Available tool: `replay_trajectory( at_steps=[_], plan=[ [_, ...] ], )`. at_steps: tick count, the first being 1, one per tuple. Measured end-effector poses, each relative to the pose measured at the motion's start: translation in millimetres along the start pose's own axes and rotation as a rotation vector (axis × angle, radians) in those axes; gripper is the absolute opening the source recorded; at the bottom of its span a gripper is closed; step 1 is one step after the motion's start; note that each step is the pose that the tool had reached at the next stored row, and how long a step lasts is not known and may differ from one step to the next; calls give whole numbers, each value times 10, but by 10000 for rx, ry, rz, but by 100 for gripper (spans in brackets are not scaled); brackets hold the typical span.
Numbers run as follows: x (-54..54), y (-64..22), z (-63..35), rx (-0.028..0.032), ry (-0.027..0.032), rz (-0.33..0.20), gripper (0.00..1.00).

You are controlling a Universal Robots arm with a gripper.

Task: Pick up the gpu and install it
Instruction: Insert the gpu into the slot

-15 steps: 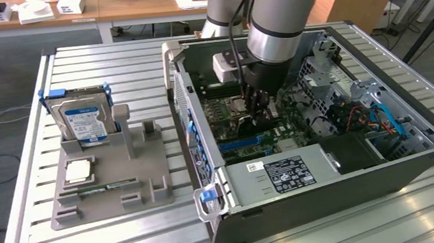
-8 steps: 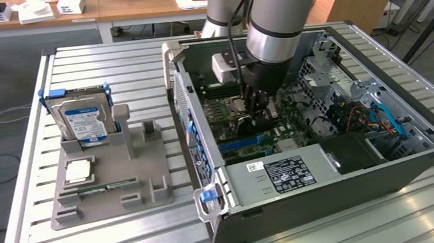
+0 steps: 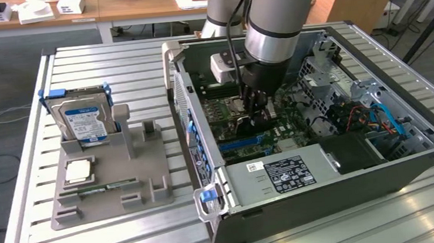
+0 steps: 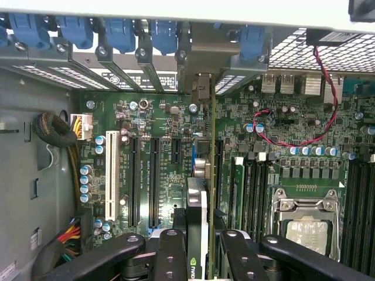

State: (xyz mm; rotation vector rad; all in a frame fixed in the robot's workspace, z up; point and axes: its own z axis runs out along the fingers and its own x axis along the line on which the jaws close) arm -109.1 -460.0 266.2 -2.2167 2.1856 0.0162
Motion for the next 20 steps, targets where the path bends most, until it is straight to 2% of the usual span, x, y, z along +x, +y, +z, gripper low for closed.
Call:
replay_trajectory(
  at_steps=[8, 20],
  plan=[
    [1, -3, 0, -46, 0, 1, 27],
    [1, -8, 0, -45, -1, 1, 27]
  ],
)
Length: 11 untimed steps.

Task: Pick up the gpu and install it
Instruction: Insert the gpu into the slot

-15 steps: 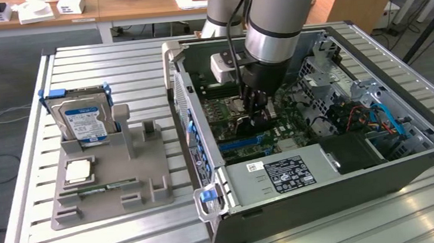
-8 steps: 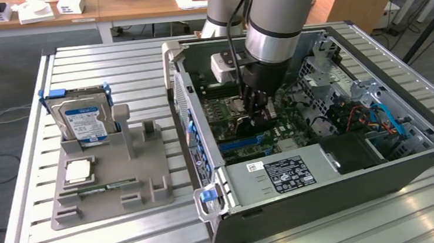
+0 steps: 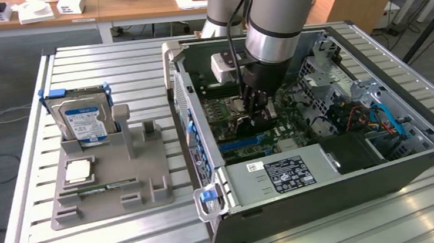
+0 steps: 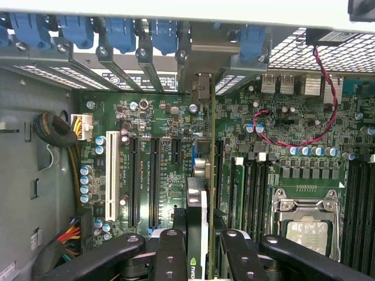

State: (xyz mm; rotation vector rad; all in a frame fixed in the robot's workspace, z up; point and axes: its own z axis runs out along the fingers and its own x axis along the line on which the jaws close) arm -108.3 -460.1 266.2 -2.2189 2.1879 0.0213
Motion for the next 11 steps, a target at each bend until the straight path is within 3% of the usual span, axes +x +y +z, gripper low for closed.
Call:
replay_trajectory(
  at_steps=[11],
  plan=[
    [1, 0, 28, 1, -1, -1, 27]
  ],
)
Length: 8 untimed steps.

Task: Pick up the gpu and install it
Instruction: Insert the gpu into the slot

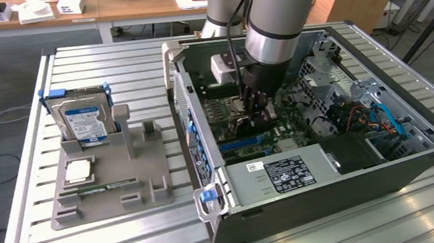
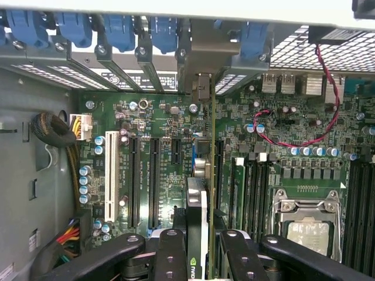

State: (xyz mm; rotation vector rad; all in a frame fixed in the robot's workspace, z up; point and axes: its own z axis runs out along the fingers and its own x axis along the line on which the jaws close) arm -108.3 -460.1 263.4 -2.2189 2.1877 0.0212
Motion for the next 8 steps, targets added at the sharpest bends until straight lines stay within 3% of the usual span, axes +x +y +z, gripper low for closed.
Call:
replay_trajectory(
  at_steps=[8],
  plan=[
    [1, 1, 31, -1, 1, 0, 27]
  ],
)
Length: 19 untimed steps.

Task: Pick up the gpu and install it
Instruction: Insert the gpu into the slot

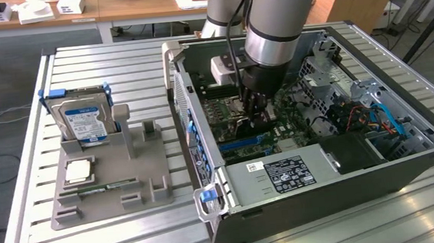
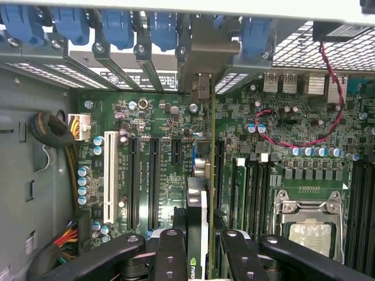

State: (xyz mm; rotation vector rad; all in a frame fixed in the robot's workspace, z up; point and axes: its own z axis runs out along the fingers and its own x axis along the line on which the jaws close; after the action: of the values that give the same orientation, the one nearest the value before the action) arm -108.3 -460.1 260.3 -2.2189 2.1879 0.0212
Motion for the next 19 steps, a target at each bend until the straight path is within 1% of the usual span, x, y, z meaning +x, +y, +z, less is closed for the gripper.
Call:
replay_trajectory(
  at_steps=[19],
  plan=[
    [3, 0, 51, 3, -1, 57, 27]
  ],
)
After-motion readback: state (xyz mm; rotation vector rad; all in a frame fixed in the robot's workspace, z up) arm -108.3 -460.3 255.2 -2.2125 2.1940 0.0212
